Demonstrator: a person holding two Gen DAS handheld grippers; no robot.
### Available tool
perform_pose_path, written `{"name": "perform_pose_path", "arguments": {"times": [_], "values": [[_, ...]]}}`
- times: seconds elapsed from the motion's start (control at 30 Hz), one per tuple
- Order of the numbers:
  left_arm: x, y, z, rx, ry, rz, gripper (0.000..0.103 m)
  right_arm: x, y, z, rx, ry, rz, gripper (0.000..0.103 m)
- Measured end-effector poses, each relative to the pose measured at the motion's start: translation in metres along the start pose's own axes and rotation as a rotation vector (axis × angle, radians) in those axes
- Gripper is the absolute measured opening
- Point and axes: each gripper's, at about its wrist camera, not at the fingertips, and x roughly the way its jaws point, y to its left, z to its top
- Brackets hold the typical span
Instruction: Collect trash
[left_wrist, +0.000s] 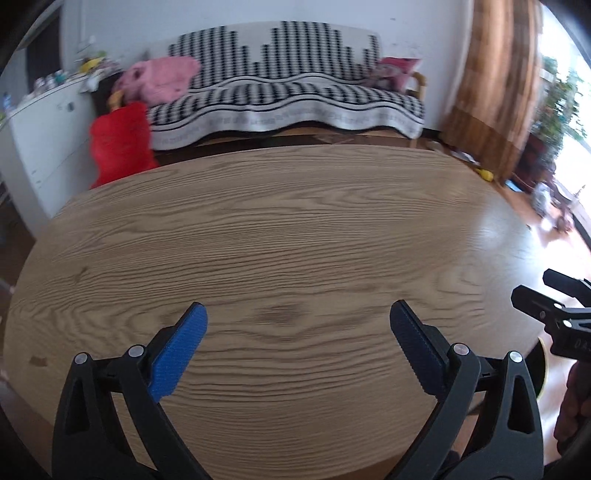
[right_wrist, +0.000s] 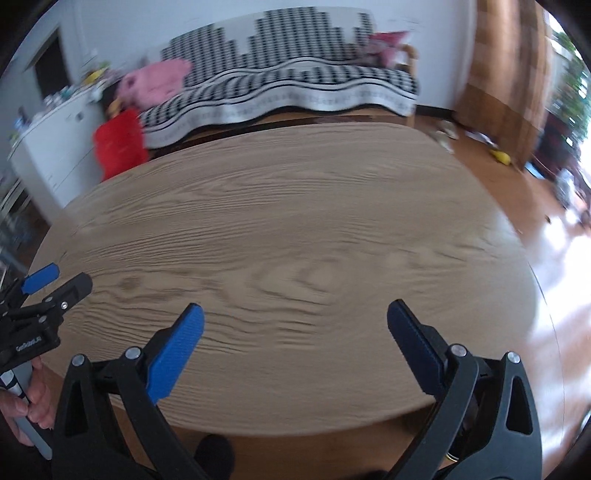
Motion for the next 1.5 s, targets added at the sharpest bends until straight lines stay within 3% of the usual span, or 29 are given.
{"name": "perform_pose_path", "arguments": {"times": [0.3,1.5], "values": [[0.008,0.044,0.000,-0.054,0.013,0.065,0.096,0.028,0.054,0.010,-0.048,0.020,0.018,0.096],[0.009,0.037,-0.001,-0.049,0.016,0.053,0.096,0.031,0.045,0.003,-0.051,0.033,0.004,0.096]]}}
